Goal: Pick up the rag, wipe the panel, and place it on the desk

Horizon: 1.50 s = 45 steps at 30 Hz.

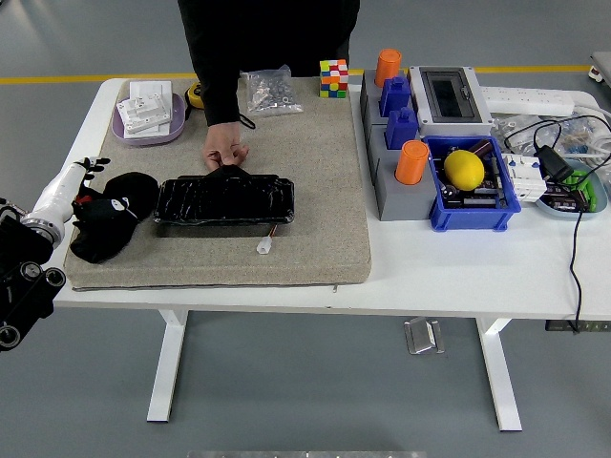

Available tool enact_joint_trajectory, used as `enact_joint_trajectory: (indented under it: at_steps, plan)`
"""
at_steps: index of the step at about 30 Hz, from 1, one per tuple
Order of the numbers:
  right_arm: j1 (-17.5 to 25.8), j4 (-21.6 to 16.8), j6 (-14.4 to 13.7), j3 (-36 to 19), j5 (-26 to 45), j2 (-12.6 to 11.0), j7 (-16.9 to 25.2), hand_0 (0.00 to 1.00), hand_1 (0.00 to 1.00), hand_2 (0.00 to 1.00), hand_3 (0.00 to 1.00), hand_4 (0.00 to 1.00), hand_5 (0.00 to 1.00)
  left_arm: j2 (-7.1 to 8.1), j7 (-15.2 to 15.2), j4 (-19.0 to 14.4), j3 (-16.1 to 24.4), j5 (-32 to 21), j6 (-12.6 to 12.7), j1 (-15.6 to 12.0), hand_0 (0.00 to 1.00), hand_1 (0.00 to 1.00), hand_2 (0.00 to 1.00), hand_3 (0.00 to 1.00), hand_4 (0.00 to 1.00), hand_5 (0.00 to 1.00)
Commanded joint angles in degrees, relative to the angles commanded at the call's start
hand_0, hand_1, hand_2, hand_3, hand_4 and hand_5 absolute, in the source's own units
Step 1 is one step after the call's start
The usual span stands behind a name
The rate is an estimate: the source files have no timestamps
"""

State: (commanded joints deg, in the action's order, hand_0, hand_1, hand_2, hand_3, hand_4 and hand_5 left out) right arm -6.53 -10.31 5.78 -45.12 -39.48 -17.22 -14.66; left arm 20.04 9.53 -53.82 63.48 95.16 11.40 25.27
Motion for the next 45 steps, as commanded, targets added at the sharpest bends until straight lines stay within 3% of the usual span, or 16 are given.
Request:
enact_joint_trajectory:
  at_steps: [23, 24, 29, 30, 36, 37, 42, 43, 45]
  plan:
    - [0.1, 0.0, -0.7, -1.8, -0.6, -0.1, 0.5, 0.741, 0.675, 0.702, 0.587, 0.929, 0.585, -1.14, -0.2, 3.7, -2.3, -0.6, 0.7, 0.6, 0.780, 0.866, 0.889, 0.858, 0.805, 0.280]
    - [0.1, 0.0, -0.7, -1.8, -0.7, -0.1, 0.5, 0.740, 0.675, 0.701, 0.585, 0.928, 0.586, -1.16, -0.1, 3.7, -2.3, -0.6, 0.7, 0.6, 0.658, 0.828, 0.886, 0.853, 0.800, 0.271]
    - [0.3, 0.0, -1.0, -2.8, -1.2, -0.1, 0.7, 0.740, 0.675, 0.701, 0.585, 0.928, 0.586, -1.28, -0.1, 3.9, -2.5, -0.2, 1.1, 0.6, 0.658, 0.828, 0.886, 0.853, 0.800, 0.271]
    - [0.3, 0.0, -1.0, -3.0, -1.3, -0.1, 0.8, 0.737, 0.675, 0.700, 0.585, 0.921, 0.582, -1.31, -0.1, 4.0, -2.6, -0.1, 1.2, 0.6, 0.509, 0.725, 0.880, 0.846, 0.786, 0.248]
    - [0.4, 0.0, -1.5, -4.6, -1.9, -0.1, 1.2, 0.737, 0.675, 0.700, 0.585, 0.921, 0.582, -1.37, 0.3, 4.6, -2.8, 1.1, 1.4, 0.6, 0.509, 0.725, 0.880, 0.846, 0.786, 0.248]
    - [0.4, 0.0, -1.5, -4.6, -1.9, -0.2, 1.2, 0.737, 0.673, 0.701, 0.583, 0.916, 0.578, -1.43, 0.4, 4.7, -2.8, 1.4, 1.5, 0.6, 0.433, 0.595, 0.875, 0.835, 0.752, 0.173]
    - [0.3, 0.0, -1.6, -4.4, -1.9, -0.4, 1.2, 0.737, 0.673, 0.701, 0.583, 0.916, 0.578, -1.51, 1.1, 4.7, -3.0, 2.5, 2.1, 0.6, 0.433, 0.595, 0.875, 0.835, 0.752, 0.173]
    - [0.3, 0.0, -1.6, -4.4, -1.9, -0.4, 1.2, 0.735, 0.670, 0.701, 0.582, 0.911, 0.573, -1.51, 1.1, 4.7, -3.1, 2.5, 2.3, 0.6, 0.398, 0.436, 0.858, 0.794, 0.707, 0.141]
    - [0.3, 0.0, -1.6, -4.3, -1.8, -0.4, 1.3, 0.735, 0.670, 0.701, 0.582, 0.911, 0.573, -1.51, 1.2, 4.6, -3.2, 2.5, 2.6, 0.6, 0.398, 0.436, 0.858, 0.794, 0.707, 0.141]
